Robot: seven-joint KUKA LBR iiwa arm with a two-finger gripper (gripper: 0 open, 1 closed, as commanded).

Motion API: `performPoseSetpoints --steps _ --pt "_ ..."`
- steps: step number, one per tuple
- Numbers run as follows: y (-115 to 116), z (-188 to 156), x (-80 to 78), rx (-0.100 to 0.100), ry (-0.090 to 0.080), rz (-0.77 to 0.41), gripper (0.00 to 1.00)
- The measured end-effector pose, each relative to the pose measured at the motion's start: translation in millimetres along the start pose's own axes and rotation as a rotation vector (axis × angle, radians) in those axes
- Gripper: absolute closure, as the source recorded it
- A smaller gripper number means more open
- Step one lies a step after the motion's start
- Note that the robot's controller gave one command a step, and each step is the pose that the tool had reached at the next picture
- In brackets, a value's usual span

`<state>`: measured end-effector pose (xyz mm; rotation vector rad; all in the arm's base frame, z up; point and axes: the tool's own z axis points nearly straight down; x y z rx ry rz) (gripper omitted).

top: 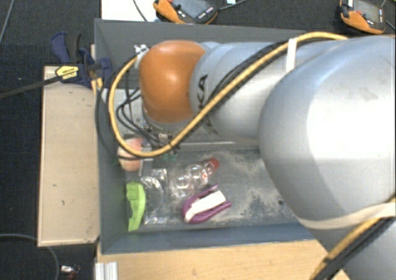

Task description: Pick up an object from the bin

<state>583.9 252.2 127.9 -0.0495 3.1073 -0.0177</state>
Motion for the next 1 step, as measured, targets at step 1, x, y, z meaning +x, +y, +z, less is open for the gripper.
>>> performPoseSetpoints --steps 1 --pt "-0.8 -19.0 0.7 0.002 0.005 0.001 1.0"
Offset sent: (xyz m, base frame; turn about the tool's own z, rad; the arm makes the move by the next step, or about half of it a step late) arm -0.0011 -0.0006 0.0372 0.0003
